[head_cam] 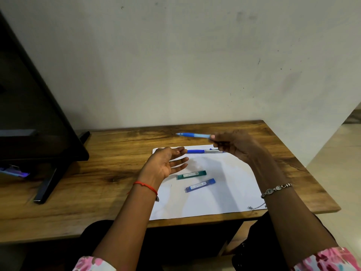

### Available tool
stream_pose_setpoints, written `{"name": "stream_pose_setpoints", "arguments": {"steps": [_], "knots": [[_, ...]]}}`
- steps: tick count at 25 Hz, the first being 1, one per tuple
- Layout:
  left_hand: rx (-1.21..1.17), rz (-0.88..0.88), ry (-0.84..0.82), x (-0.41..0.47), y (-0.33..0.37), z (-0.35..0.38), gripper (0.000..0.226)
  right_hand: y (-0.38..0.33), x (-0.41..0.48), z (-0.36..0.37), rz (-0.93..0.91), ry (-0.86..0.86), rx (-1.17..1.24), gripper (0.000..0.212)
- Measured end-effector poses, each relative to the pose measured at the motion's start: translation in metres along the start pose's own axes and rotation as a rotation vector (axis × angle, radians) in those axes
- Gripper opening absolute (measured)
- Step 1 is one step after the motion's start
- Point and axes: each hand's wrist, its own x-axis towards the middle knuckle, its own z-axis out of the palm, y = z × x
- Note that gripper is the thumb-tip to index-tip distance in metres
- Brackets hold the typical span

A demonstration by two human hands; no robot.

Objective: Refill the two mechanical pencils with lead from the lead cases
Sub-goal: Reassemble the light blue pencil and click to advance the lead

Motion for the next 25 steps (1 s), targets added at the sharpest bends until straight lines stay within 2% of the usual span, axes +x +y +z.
{"name": "stream_pose_setpoints", "arguments": {"steps": [4,8,16,25], "knots": [[0.307,-0.003,0.098,-0.004,-0.001,-0.003,0.014,0.01,0.005,0.0,0.061,0.09,-0.196,0.023],[0.446,-0.015,0.101,-0.002,-0.002,-0.005,0.016,0.015,0.008,0.001,0.185,0.148,-0.343,0.017],[0.493,-0.036,0.098,0.002,-0.001,-0.005,0.021,0.017,0.007,0.004,0.213,0.15,-0.501,0.021],[0.495,-0.056,0.104,0.001,0.001,-0.006,0.018,0.025,0.019,0.001,0.1,0.156,-0.705,0.044]]}}
